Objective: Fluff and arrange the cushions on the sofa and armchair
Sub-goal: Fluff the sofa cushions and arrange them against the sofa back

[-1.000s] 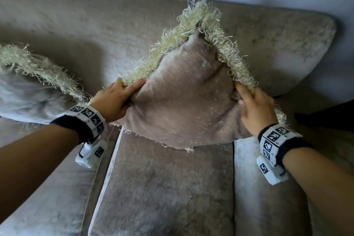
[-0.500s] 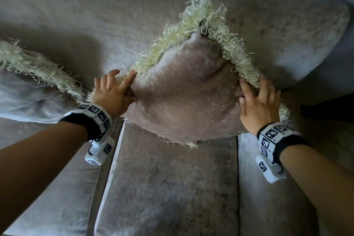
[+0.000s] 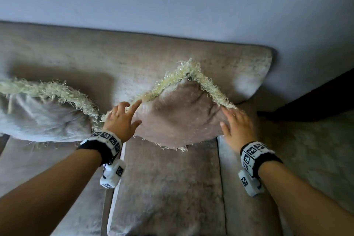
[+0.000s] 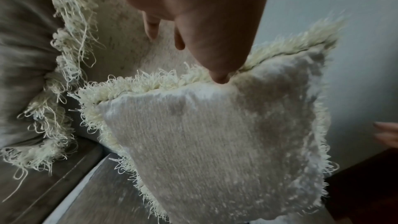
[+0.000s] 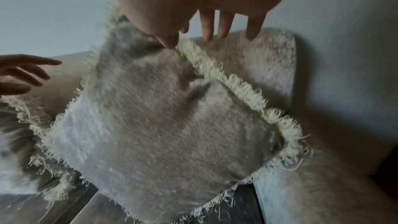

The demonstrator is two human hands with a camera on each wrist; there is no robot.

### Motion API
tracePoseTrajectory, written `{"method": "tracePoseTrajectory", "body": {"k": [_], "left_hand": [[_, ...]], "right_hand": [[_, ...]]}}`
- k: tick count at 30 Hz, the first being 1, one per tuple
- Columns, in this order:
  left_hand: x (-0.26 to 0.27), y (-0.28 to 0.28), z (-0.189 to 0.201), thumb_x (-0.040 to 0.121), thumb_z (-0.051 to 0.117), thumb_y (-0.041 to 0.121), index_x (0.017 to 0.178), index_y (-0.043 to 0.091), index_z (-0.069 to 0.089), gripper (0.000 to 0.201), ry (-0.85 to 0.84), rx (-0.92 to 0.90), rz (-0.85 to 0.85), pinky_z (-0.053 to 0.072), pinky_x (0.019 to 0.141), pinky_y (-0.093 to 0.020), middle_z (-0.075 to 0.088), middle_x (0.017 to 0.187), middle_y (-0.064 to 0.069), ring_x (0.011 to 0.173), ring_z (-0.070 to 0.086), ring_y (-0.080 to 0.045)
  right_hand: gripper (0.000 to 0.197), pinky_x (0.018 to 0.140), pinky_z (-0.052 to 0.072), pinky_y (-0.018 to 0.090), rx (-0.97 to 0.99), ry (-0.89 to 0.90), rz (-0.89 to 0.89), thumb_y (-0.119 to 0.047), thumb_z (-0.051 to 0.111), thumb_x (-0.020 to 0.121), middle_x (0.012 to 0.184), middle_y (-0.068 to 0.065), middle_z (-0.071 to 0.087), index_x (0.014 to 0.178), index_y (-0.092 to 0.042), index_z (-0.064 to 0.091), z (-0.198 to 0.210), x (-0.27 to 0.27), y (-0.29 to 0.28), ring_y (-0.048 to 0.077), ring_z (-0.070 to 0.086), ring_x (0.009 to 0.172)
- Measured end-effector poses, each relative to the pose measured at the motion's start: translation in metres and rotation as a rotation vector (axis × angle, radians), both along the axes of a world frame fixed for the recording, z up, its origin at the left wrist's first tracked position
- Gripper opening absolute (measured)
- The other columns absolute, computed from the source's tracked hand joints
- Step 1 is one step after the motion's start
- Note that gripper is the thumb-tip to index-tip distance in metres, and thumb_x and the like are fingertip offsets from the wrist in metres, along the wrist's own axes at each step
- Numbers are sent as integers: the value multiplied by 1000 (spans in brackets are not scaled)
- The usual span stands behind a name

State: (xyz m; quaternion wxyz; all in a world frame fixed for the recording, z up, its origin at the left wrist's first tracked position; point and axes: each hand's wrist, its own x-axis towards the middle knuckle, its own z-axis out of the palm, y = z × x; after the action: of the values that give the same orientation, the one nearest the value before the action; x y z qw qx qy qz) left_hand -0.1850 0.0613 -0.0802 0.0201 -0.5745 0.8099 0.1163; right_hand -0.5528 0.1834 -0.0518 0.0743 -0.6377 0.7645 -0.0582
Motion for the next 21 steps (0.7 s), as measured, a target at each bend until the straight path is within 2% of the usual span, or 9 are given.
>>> {"method": "tracePoseTrajectory", "body": {"k": [4, 10, 17, 21], "left_hand": [[6, 12, 49, 94, 45, 49, 149, 39, 18, 62, 16, -49, -21, 46, 92, -46, 45, 132, -6, 117, 44, -29], [21, 30, 109, 94, 45, 47, 147, 37, 25, 58, 90, -112, 30, 45, 91, -47, 47, 127, -5, 114, 44, -29], [49, 68, 150, 92, 50, 43, 146, 32, 30, 59, 142, -173, 173, 44, 94, -48, 47, 125, -9, 115, 44, -30], [72, 91, 169, 92, 50, 42, 145, 31, 32, 57, 162, -176, 237, 37, 103, -50, 47, 128, -11, 119, 42, -32]], "right_hand": [[49, 103, 35, 46, -14, -26, -51, -32, 47, 97, 137, 8, 53, 144, -22, 40, 48, 7, 6, 30, 49, 124], [47, 100, 38, 46, -128, -66, -32, -32, 49, 97, 132, 9, 56, 142, -19, 43, 106, 16, 12, 30, 52, 120], [46, 102, 35, 47, -161, -166, 63, -36, 47, 98, 134, 7, 54, 142, -23, 42, 134, 35, 19, 29, 50, 122], [43, 100, 39, 49, -166, -188, 134, -35, 49, 96, 131, 7, 56, 137, -21, 47, 144, 53, 17, 30, 52, 120]]}}
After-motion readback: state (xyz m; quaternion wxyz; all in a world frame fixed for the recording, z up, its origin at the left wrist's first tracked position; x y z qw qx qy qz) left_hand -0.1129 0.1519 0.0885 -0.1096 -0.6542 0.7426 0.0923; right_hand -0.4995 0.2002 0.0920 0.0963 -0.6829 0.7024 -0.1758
